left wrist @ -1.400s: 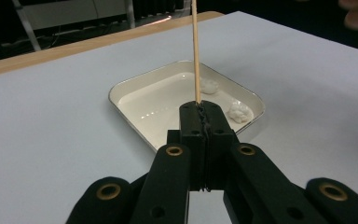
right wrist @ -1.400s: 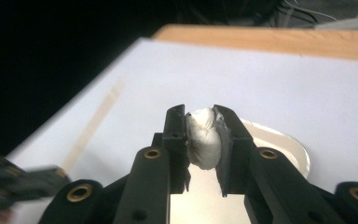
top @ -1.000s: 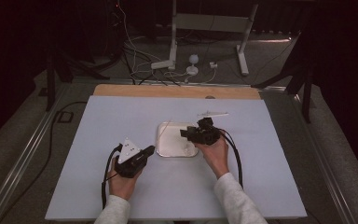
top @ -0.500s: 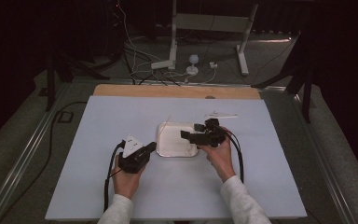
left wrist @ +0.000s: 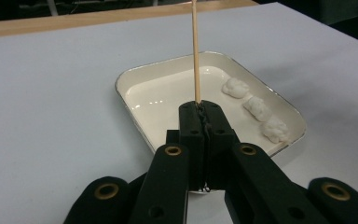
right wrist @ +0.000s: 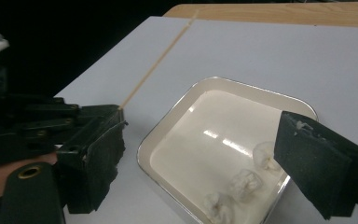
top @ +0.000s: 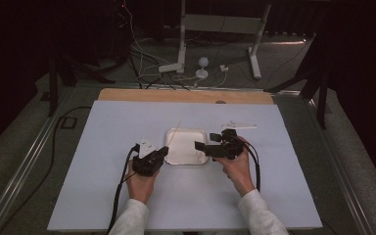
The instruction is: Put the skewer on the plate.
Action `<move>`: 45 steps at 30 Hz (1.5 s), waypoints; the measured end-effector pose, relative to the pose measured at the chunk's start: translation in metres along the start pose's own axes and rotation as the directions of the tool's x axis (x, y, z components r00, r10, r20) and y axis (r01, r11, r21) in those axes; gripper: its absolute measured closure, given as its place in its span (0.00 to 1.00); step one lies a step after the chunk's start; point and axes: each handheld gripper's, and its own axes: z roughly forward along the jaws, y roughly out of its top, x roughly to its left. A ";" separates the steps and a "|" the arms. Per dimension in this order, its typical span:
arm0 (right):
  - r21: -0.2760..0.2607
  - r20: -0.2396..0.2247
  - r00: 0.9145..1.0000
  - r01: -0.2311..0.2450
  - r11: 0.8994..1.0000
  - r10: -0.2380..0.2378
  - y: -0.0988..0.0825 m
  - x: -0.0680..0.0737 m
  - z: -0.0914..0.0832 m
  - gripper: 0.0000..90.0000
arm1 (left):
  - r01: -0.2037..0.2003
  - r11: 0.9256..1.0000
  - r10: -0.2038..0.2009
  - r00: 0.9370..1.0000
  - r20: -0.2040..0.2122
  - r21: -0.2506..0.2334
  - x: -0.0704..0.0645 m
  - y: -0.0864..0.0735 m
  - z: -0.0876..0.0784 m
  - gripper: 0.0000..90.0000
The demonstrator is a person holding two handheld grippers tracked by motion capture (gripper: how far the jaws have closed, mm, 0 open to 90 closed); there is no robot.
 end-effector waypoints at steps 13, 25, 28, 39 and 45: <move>-0.011 0.012 1.000 -0.016 1.000 0.016 -0.010 -0.007 -0.018 0.17 | 0.050 0.994 -0.052 0.999 0.014 0.094 0.003 -0.007 0.024 0.89; -0.017 0.022 1.000 -0.003 1.000 0.003 -0.017 -0.012 -0.027 0.17 | 0.095 0.994 -0.099 0.991 0.086 0.051 0.010 -0.003 0.015 0.32; -0.019 0.024 1.000 0.002 1.000 -0.002 -0.019 -0.012 -0.030 0.17 | 0.093 0.996 -0.093 0.990 0.103 0.005 0.014 0.002 0.002 0.27; -0.042 0.051 0.996 0.080 0.996 -0.078 -0.028 -0.015 -0.054 0.15 | 0.096 0.984 -0.083 0.992 0.094 -0.151 0.038 0.014 -0.060 0.09; -0.062 0.072 0.990 0.128 0.990 -0.123 -0.041 -0.016 -0.070 0.13 | 0.073 0.979 -0.059 0.995 0.076 -0.189 0.050 0.006 -0.084 0.02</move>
